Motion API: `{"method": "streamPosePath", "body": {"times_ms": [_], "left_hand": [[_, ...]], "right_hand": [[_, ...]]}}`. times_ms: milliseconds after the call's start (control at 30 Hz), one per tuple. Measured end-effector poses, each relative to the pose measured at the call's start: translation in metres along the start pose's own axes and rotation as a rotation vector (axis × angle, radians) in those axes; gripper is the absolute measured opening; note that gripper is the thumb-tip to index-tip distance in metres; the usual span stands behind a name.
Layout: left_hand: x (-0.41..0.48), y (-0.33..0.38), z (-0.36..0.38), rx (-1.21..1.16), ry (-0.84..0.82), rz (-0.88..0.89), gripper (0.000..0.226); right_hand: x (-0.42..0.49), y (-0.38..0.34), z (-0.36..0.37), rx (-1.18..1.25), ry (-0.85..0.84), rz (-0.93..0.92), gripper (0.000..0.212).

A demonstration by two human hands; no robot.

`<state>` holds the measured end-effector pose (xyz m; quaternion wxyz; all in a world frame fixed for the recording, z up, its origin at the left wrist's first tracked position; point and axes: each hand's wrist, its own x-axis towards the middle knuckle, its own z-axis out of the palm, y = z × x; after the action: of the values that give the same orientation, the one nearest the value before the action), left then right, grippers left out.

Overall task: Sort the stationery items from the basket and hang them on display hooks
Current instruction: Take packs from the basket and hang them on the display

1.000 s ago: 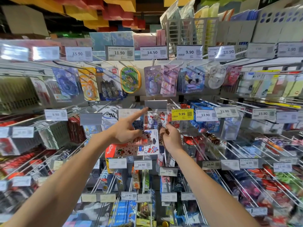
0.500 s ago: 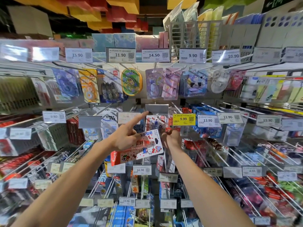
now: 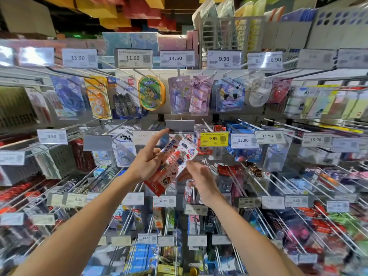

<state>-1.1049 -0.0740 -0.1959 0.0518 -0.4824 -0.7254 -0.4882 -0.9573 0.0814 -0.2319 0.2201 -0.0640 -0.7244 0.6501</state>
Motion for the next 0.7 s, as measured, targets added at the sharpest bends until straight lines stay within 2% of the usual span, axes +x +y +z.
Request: {"method": "streamPosePath", "body": {"times_ms": [33, 133, 167, 233, 400, 600, 700], "left_hand": [[0.000, 0.001, 0.004, 0.013, 0.017, 0.012, 0.073], [0.000, 0.003, 0.011, 0.084, 0.044, 0.003, 0.077], [-0.001, 0.003, 0.012, 0.077, 0.036, -0.011, 0.080], [-0.002, 0.001, 0.010, 0.079, 0.004, -0.032, 0.086], [-0.006, 0.011, -0.002, 0.266, -0.047, -0.036, 0.104], [-0.012, 0.029, -0.010, 0.414, -0.069, 0.013, 0.106], [-0.013, 0.030, -0.012, 0.454, -0.093, 0.020, 0.109]], "right_hand": [[-0.002, -0.002, 0.002, -0.067, -0.006, -0.049, 0.075], [-0.001, -0.013, 0.009, -0.170, 0.072, -0.084, 0.038], [0.002, -0.014, 0.009, -0.181, 0.110, -0.079, 0.033], [0.007, -0.014, 0.009, -0.203, 0.167, -0.062, 0.035], [0.019, -0.006, 0.006, -0.314, 0.230, -0.029, 0.032], [0.051, 0.004, 0.004, -0.405, 0.292, 0.078, 0.015], [0.075, 0.002, 0.001, -0.465, 0.345, 0.161, 0.014]]}}
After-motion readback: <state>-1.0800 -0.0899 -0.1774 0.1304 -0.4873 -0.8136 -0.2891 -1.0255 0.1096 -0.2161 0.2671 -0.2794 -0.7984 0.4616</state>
